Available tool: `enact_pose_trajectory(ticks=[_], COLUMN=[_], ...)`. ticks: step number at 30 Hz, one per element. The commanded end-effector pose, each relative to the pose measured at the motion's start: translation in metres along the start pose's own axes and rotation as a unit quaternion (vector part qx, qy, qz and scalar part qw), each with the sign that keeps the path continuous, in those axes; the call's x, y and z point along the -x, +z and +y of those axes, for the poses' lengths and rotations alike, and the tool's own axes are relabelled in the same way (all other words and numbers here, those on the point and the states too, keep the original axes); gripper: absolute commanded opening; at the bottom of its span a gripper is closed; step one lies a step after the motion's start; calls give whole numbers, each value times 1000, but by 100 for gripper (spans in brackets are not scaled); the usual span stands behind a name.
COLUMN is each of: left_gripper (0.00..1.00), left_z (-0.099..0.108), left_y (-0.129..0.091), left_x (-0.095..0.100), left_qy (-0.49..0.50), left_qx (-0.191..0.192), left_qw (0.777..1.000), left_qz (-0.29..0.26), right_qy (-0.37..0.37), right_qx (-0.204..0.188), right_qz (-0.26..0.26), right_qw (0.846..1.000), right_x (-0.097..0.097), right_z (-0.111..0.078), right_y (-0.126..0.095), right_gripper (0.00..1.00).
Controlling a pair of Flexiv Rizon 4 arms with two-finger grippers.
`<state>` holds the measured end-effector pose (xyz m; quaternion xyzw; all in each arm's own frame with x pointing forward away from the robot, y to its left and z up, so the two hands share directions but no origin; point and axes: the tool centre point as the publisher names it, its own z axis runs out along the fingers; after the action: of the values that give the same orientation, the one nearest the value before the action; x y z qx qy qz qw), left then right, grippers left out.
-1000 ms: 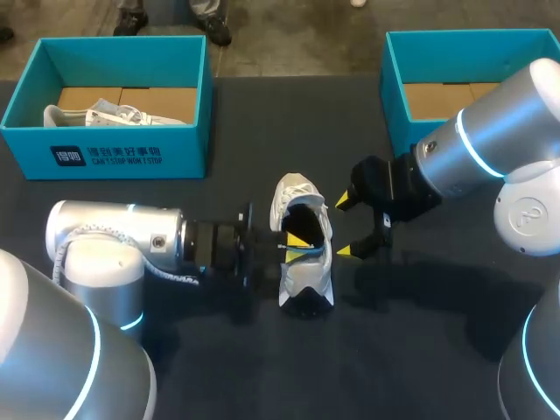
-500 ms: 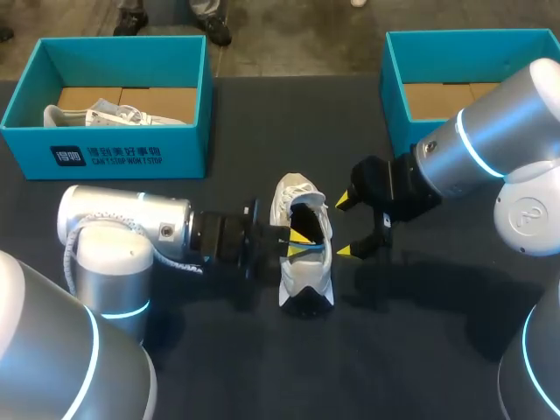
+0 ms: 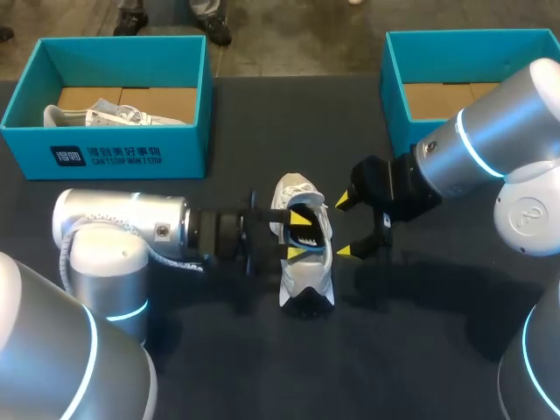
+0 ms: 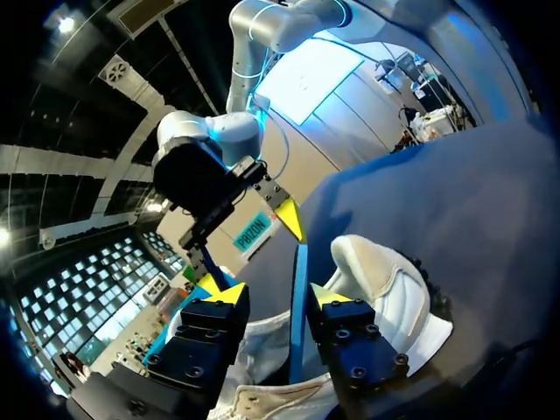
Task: Take the shoe out of the shoebox, open the shoe tongue, remove and reinsert the insole, then place the shoe into the shoebox
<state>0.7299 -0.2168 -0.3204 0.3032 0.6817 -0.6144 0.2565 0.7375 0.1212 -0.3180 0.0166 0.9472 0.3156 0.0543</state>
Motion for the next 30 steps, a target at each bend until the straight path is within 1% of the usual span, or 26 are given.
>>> enact_pose_trajectory(ticks=[1,3,5,6,7,8,9,17,21,25,27,28,29,30], left_gripper=[39,36,30,20,7,2,0,0,0,0,0,22,49,82], left_z=[-12,-13,-14,-14,-14,-14,-13,8,16,15,11,8,6,4], left_y=[-10,-11,-12,-12,-13,-13,-12,1,6,7,5,3,1,-1], left_x=[-4,-6,-8,-9,-11,-12,-13,-22,-21,-19,-16,-15,-13,-12], left_qy=[0,0,-2,-5,-7,-7,-10,-26,-34,-36,-35,-33,-31,-29], left_qx=[5,5,5,7,8,7,6,-1,1,2,1,2,2,2], left_qw=[1000,1000,1000,1000,1000,1000,1000,999,999,999,999,999,999,999], left_qz=[-2,-1,0,1,3,2,5,27,27,27,25,23,20,20], right_qy=[1,1,1,1,1,1,1,1,1,1,1,1,1,1], right_qx=[-3,-3,-3,-3,-3,-3,-3,-3,-3,-3,-3,-3,-3,-3], right_qz=[-2,-2,-2,-2,-2,-2,-2,-2,-2,-2,-2,-2,-2,-2], right_qw=[1000,1000,1000,1000,1000,1000,1000,1000,1000,1000,1000,1000,1000,1000], right_x=[-1,-1,-1,-1,-1,-1,-1,-1,-1,-1,-1,-1,-1,-1], right_z=[1,1,1,1,1,1,1,1,1,1,1,1,1,1], right_y=[1,1,1,1,1,1,1,1,1,1,1,1,1,1], right_gripper=[100,100,100,100,100,100,100,100,100,100,100,100,100,100])
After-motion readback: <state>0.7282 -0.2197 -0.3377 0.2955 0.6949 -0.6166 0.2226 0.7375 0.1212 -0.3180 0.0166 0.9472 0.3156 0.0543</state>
